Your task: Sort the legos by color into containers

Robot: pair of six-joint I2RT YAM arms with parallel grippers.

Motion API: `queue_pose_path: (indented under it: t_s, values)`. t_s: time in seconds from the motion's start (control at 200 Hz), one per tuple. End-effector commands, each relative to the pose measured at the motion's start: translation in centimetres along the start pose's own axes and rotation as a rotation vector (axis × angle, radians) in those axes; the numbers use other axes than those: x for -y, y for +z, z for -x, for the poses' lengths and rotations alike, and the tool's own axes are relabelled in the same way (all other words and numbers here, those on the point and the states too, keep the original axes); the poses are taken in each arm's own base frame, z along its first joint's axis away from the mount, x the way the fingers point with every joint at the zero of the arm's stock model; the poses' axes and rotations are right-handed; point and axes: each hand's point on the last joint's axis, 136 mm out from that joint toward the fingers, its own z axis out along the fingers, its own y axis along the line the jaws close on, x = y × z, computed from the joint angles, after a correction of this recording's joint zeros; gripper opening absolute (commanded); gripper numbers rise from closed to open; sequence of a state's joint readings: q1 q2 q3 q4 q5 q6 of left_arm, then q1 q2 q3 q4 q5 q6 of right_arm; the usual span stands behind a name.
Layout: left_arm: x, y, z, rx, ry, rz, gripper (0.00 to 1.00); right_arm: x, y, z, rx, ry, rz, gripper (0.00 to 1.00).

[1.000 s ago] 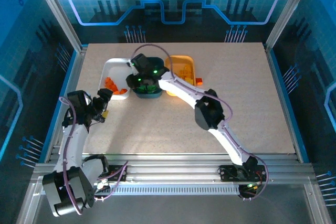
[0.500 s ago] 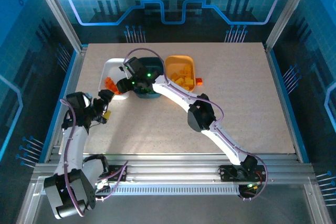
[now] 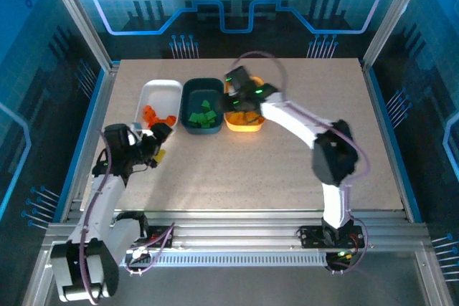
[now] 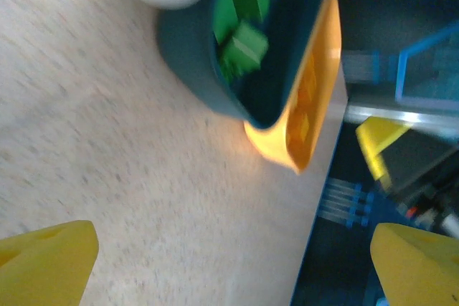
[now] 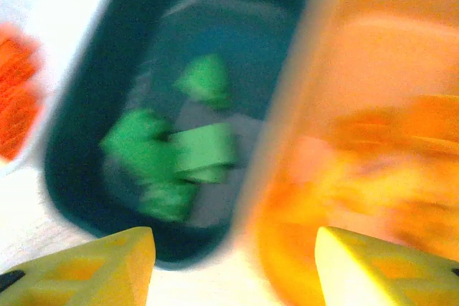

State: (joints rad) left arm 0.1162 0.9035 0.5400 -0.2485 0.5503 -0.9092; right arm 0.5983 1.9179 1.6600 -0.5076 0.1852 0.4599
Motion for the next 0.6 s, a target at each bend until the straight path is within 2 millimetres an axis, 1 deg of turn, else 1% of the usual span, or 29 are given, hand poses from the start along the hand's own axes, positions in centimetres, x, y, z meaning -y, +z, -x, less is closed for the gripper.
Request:
queue_pose_path:
  t_s: [0.0, 0.035, 0.095, 0.16, 0.215, 0.275, 0.425, 0.49, 0.595]
  values:
    - [1.0, 1.2, -1.5, -0.040, 0.089, -0.015, 0.99, 10.3, -1.6, 0.5, 0.050, 0.199, -0.176, 0.63]
    - [1.3, 1.5, -1.8, -0.047, 0.102, -0.017, 0.99, 12.6, -1.6, -0.3, 0.019, 0.230, -0.208, 0.64]
    - [1.8, 2.0, -2.2, -0.054, 0.122, -0.021, 0.99, 15.6, -0.8, -1.5, -0.046, 0.252, -0.248, 0.64]
    - [2.3, 2.6, -2.4, -0.062, 0.136, -0.020, 0.99, 17.7, 0.4, -2.2, -0.108, 0.258, -0.264, 0.64]
    - [2.6, 3.2, -2.7, -0.076, 0.146, -0.014, 0.99, 18.9, 1.6, -2.6, -0.145, 0.260, -0.275, 0.64]
    - [2.9, 3.7, -3.1, -0.094, 0.155, -0.006, 0.99, 19.3, 3.0, -2.8, -0.182, 0.256, -0.253, 0.63]
    - [3.2, 4.7, -3.9, -0.120, 0.171, 0.011, 0.99, 19.2, 6.2, -3.5, -0.249, 0.253, -0.192, 0.63]
    - [3.3, 4.9, -4.0, -0.126, 0.175, 0.013, 0.99, 19.0, 6.9, -3.9, -0.267, 0.252, -0.178, 0.62]
    - [3.3, 4.9, -3.9, -0.126, 0.183, 0.022, 0.99, 19.6, 7.4, -4.6, -0.292, 0.258, -0.201, 0.62]
